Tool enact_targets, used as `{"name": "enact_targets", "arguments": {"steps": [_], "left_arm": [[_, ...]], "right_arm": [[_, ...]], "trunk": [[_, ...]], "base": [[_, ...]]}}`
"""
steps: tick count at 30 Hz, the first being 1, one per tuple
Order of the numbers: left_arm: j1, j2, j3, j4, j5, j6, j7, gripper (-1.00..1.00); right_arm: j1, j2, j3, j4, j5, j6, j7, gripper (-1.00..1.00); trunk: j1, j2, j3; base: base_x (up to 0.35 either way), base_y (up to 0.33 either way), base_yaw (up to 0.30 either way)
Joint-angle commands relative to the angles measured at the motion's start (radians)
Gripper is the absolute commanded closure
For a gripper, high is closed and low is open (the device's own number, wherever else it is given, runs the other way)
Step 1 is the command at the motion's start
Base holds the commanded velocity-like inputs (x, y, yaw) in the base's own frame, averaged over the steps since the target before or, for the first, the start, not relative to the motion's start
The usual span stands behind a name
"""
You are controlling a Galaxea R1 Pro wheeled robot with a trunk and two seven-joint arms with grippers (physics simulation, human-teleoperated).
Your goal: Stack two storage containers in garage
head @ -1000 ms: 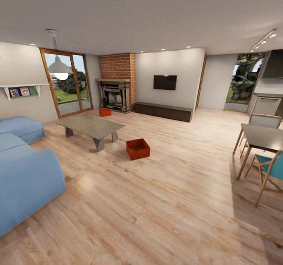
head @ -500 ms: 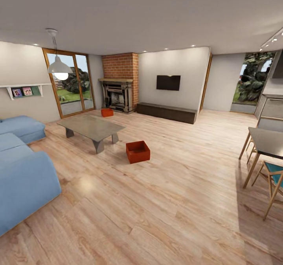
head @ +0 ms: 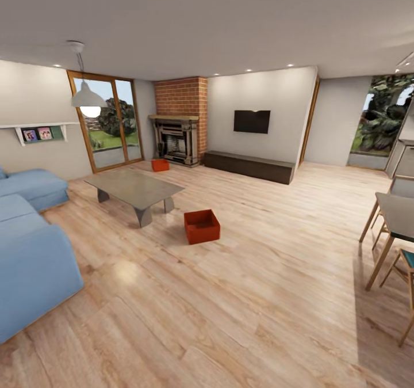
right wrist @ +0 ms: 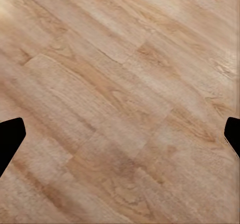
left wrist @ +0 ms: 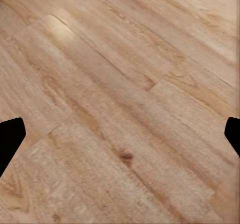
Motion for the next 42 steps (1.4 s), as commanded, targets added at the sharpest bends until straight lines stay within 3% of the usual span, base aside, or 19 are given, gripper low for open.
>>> {"name": "enact_targets", "arguments": {"steps": [1, 22, 34, 42], "left_arm": [[-0.001, 0.000, -0.002, 0.004, 0.007, -0.006, -0.002, -1.00], [-0.001, -0.001, -0.002, 0.004, 0.007, -0.006, -0.002, -1.00], [-0.001, 0.000, -0.002, 0.004, 0.007, -0.006, -0.002, -1.00], [-0.001, -0.001, -0.002, 0.004, 0.007, -0.006, -0.002, -1.00]], "right_arm": [[0.000, -0.001, 0.003, 0.000, 0.004, -0.001, -0.005, -1.00], [0.000, -0.001, 0.003, 0.000, 0.005, -0.001, -0.005, -1.00], [0.000, -0.001, 0.003, 0.000, 0.006, -0.001, -0.006, -1.00], [0.000, -0.001, 0.003, 0.000, 0.006, -0.002, -0.007, -1.00]], "trunk": [[0.001, 0.000, 0.000], [0.001, 0.000, 0.000], [0.001, 0.000, 0.000], [0.001, 0.000, 0.000]], "base": [[0.263, -0.224, 0.006], [0.263, -0.224, 0.071], [0.263, -0.224, 0.240], [0.263, -0.224, 0.040]]}}
